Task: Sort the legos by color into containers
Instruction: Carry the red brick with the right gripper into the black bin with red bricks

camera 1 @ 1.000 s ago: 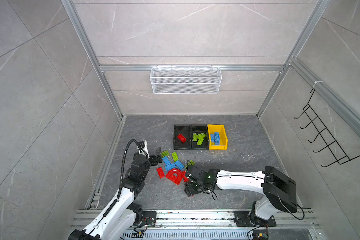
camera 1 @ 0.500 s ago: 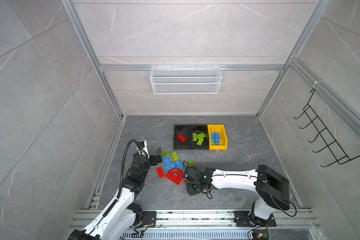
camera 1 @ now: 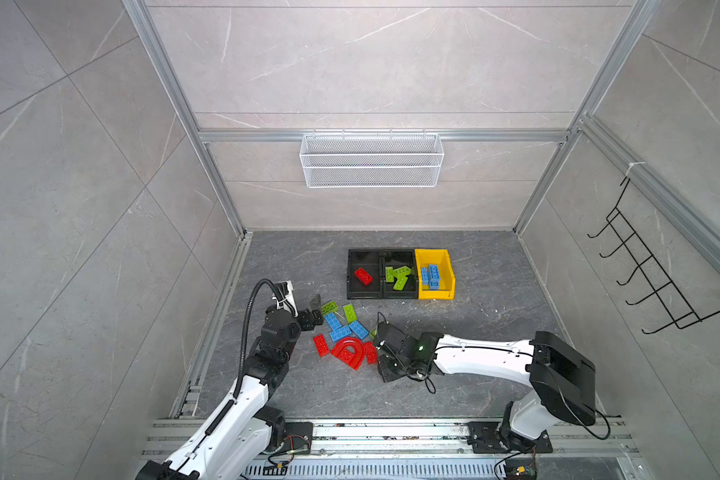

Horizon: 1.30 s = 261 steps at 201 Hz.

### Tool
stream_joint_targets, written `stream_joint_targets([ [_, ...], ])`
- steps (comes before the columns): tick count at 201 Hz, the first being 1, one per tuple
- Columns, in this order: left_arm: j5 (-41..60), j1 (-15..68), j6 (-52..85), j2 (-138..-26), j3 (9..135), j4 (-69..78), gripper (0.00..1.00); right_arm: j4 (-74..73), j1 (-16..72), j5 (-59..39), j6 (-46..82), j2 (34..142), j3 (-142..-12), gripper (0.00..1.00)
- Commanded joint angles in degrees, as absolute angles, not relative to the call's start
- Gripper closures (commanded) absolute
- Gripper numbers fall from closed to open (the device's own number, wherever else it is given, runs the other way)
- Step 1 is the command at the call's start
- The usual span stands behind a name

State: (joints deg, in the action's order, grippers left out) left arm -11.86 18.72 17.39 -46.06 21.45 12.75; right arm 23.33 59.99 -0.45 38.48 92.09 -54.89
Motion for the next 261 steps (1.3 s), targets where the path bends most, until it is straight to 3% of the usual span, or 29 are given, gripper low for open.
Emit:
stream_joint_targets([
  [1, -12.4, 18.5, 17.4, -45.4, 22.1, 13.8, 0.00, 20.1, 55.7, -4.6, 33.7, 89.4, -55.7, 0.74],
  [46, -12.2, 18.5, 17.3, -45.7, 22.2, 13.8, 0.00, 20.8, 46.1, -8.0, 25.2, 92.4, -66.8, 0.74],
  [117, -11.9, 18.5, 17.4, -46.1, 22.2, 14.1, 0.00, 17.3, 35.9, -12.3, 20.6, 111.4, -89.5, 0.74],
  [201, -11.5, 18.5, 17.4, -46.1, 22.3, 14.1, 0.00, 17.4, 33.9, -12.0, 21.1, 124.9, -103.6, 0.74],
  [211, -11.3, 18.5, 17.4, -46.1, 22.3, 14.0, 0.00, 17.9, 33.7, -12.2, 21.1, 125.6, -104.4, 0.70],
  [237, -11.4, 18.5, 17.4, -46.0, 22.2, 14.0, 0.00, 19.1, 33.7, -11.5, 20.5, 125.2, -105.1, 0.47],
  [261, -11.5, 18.5, 17.4, -46.1, 22.3, 14.1, 0.00, 19.9, 33.7, -11.3, 19.7, 122.1, -103.3, 0.40],
])
